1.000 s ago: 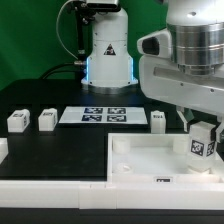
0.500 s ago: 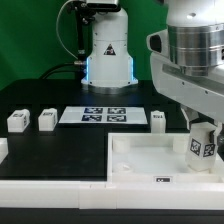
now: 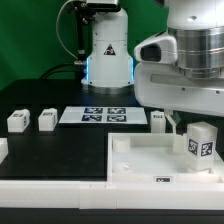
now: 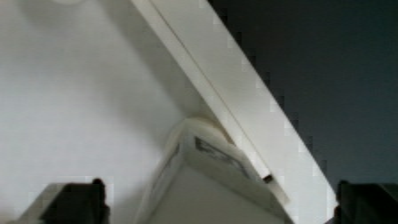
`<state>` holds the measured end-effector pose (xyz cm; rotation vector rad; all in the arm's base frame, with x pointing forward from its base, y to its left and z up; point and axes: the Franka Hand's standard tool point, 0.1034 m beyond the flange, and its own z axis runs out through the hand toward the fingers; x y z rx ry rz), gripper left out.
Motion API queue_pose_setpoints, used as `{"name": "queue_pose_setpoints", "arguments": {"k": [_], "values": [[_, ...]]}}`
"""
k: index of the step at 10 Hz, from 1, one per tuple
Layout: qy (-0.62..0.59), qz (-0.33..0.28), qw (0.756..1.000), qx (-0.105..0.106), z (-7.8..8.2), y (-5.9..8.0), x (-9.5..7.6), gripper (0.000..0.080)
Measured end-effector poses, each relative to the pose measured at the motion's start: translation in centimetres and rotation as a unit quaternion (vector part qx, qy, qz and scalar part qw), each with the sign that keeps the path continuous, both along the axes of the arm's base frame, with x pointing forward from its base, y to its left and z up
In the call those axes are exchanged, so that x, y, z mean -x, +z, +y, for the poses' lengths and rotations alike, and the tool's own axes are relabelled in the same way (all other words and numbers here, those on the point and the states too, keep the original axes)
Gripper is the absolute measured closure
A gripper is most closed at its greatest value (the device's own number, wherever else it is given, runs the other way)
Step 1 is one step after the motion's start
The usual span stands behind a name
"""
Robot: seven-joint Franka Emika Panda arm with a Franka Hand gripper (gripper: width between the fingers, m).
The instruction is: Assemble one leg
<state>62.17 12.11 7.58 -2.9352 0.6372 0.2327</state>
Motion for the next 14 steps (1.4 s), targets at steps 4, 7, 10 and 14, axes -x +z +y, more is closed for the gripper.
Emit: {"name": "queue_pose_setpoints", "arguments": {"k": [4,7,10,14], "values": [[0.25,-0.031,0.967,-0.026,0.35,-0.04,0.33,0.0151],[0.292,-0.038,0.955,-0.031,0.26,-0.1,0.44,0.0151],[0.293,-0.038,0.955,-0.031,0.25,-0.12,0.44,0.0416],[0.245,-0.032,0.969,-0.022,-0.44,-0.18,0.3,0.0497]]}}
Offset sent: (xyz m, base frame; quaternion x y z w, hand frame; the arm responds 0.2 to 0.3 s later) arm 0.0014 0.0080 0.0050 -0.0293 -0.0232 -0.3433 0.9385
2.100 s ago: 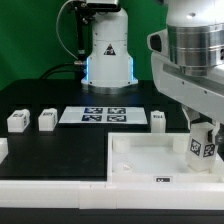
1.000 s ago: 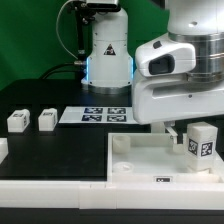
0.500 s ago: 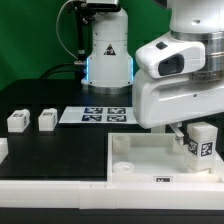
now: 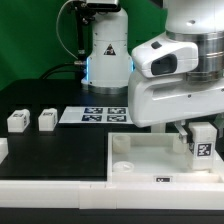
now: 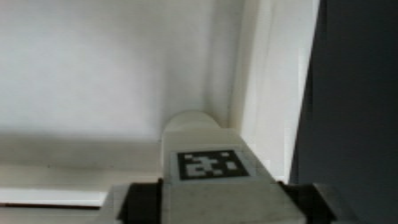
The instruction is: Assemble one leg
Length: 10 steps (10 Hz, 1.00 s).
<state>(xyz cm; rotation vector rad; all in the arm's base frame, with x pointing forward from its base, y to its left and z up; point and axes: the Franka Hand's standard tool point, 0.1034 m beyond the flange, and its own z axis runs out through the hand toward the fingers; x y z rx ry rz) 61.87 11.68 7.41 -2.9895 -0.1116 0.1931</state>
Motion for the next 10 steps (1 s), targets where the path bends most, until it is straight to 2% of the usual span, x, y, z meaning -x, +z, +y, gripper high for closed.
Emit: {"name": "queue_pose_setpoints", "arguments": {"k": [2,3,4,5,6,9,10], "values": [[-0.148,0.01,0.989,0.02,0.2,0.1,-0.2,0.0501],[-0.234,0.021,0.971,0.031,0.4,0.1,-0.1,0.0501],[-0.311,0.032,0.949,0.042,0.5,-0.1,0.0,0.0501],[-0.356,0.041,0.933,0.043,0.5,-0.3,0.1,0.0501],[-0.428,0.053,0.901,0.052,0.7,-0.4,0.2,0.0502],[-0.538,0.065,0.838,0.064,1.2,-0.5,0.2,0.0503],[-0.521,0.063,0.849,0.062,1.2,-0.5,0.2,0.0503]]}}
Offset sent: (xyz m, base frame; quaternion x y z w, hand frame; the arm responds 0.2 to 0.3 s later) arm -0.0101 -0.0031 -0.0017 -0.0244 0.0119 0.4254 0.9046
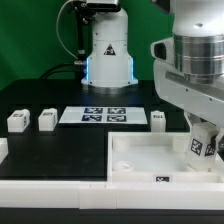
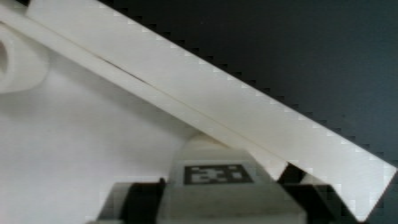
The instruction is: Assemble one leg
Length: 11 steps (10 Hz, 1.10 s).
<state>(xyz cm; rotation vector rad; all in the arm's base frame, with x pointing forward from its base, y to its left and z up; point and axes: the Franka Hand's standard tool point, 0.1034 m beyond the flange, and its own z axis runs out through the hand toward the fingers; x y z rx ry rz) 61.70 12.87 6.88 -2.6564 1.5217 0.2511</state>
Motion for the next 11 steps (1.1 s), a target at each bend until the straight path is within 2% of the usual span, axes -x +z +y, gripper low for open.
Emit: {"name": "queue_pose_setpoints", "arguments": {"k": [1,2,3,4,5,7,11], "values": [[0.02,-0.003,1.0,-0.002,0.0,0.0,0.0,0.0427],[0.021,-0.003,1.0,-0.002,0.1,0.0,0.0,0.029],[0.058,-0.005,0.998,-0.006,0.2,0.2,0.1,0.029],[0.156,-0.019,0.987,-0.017,-0.1,0.4,0.0,0.0177],[0.239,-0.031,0.97,-0.027,-0.5,0.4,-0.1,0.0158],[0.393,-0.053,0.917,-0.043,-0.9,0.4,-0.2,0.0151],[0.572,-0.077,0.814,-0.063,-0.8,0.3,0.3,0.015]]}}
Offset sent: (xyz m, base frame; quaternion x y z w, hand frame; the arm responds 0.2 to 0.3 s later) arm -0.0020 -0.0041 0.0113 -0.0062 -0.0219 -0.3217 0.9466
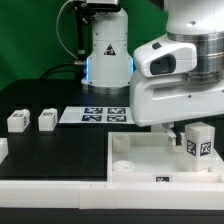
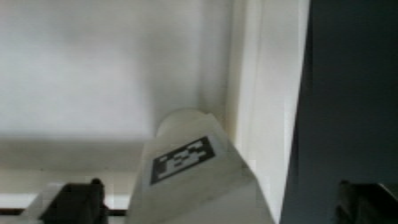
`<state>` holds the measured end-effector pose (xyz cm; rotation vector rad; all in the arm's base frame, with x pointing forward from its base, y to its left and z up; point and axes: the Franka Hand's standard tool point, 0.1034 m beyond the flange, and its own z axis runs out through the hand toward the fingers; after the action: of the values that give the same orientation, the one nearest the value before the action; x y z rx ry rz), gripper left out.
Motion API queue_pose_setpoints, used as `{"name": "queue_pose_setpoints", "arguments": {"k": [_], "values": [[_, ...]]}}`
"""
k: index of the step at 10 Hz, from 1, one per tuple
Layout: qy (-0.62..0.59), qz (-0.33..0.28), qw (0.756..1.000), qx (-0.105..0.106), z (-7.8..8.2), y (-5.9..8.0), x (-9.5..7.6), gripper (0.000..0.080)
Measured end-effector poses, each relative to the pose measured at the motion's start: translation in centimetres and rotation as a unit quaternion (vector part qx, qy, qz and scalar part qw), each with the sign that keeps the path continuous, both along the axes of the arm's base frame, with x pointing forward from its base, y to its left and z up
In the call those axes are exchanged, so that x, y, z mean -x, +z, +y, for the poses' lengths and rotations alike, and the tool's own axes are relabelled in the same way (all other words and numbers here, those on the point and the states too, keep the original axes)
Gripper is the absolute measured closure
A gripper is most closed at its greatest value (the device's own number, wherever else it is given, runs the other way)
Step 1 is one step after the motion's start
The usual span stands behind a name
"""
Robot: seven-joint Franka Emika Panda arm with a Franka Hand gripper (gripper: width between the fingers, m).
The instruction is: Assemble one leg
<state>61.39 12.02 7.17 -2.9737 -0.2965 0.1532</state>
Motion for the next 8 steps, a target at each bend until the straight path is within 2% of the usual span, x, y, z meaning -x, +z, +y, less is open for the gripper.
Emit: {"name": "queue_pose_setpoints", "arguments": {"k": [1,2,3,4,5,6,8], "values": [[0.0,0.0,1.0,0.0,0.05,0.0,-0.01,0.015],[-0.001,-0.002,1.0,0.0,0.08,-0.04,-0.08,0.0189],[-0.001,-0.002,1.0,0.0,0.04,-0.08,-0.07,0.0327],[-0.001,-0.002,1.0,0.0,0.04,-0.11,-0.06,0.0327],[-0.001,-0.002,1.0,0.002,-0.23,-0.13,-0.12,0.046],[-0.002,-0.002,1.0,0.002,-0.36,-0.18,-0.13,0.0499],[-0.021,0.001,1.0,0.004,-0.35,-0.25,-0.1,0.0499]]}}
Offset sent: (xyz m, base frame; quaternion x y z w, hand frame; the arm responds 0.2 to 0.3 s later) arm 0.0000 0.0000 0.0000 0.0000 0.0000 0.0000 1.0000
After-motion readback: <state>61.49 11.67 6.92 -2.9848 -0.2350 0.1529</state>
